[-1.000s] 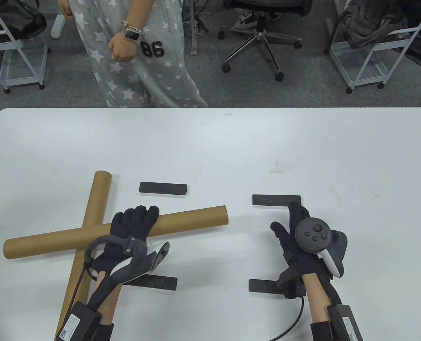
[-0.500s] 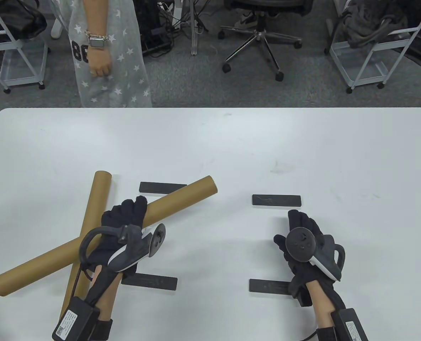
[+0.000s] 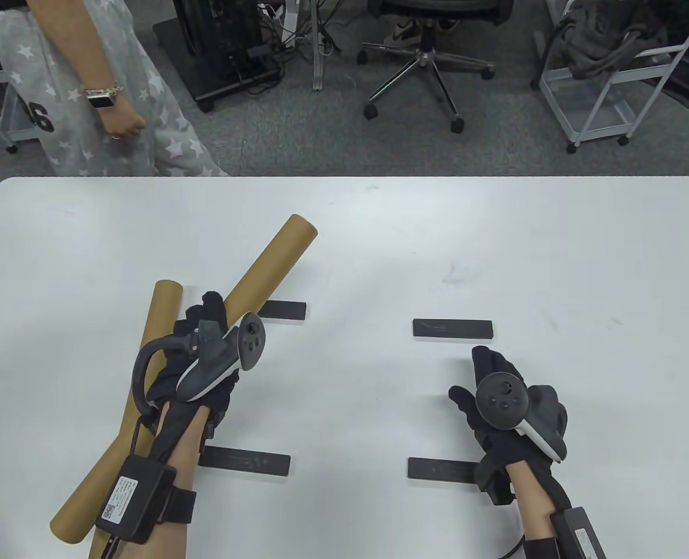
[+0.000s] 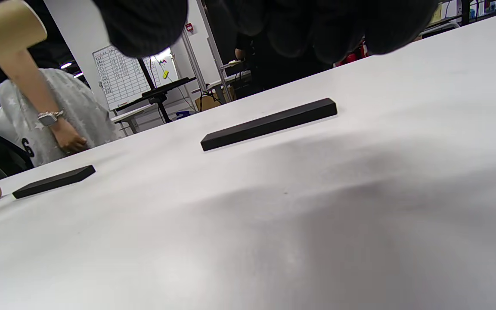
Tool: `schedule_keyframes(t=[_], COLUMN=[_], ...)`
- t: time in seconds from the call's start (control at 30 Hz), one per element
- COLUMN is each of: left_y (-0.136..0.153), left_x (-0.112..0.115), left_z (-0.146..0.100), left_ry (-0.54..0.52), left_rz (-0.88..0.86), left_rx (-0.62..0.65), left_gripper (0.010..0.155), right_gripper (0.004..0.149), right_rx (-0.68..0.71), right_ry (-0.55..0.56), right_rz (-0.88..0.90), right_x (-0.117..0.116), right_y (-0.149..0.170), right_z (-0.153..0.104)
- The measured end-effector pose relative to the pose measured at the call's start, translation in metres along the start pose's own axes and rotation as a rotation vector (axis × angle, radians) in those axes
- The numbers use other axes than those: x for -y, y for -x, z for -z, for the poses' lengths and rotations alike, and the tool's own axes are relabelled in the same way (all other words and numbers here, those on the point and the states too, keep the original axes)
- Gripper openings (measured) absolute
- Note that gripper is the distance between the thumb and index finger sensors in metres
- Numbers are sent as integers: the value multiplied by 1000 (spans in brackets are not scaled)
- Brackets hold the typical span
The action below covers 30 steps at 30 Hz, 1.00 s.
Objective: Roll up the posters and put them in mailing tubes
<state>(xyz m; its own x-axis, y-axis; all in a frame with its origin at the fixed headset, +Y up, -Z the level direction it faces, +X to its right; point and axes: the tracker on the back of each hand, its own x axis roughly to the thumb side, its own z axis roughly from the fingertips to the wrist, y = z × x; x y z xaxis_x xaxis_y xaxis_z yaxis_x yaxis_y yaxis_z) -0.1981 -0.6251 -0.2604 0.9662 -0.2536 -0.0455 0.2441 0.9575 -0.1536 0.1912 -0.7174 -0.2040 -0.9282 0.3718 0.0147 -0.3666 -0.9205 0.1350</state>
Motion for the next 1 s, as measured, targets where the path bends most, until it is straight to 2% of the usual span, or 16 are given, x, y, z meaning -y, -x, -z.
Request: schedule_keyframes(t=[0.13, 0.3, 0.63, 1.0], left_y=[-6, -10, 3, 4], left_x=[25, 44, 72, 99], left_z=[16, 30, 50, 56], left_ry=[77, 123, 286, 348], left_rz=[40, 90, 50, 28], left_rx=[-74, -111, -188, -231], left_gripper=[93, 93, 94, 95], right_gripper=[80, 79, 80, 79], right_rx=[2, -2, -10, -11], right_ry=[-20, -31, -45, -52], right_rz=[-6, -11, 14, 5], right_x=[-1, -2, -2, -3], right_y=[0, 0, 2, 1], right_z=[1, 2, 6, 6])
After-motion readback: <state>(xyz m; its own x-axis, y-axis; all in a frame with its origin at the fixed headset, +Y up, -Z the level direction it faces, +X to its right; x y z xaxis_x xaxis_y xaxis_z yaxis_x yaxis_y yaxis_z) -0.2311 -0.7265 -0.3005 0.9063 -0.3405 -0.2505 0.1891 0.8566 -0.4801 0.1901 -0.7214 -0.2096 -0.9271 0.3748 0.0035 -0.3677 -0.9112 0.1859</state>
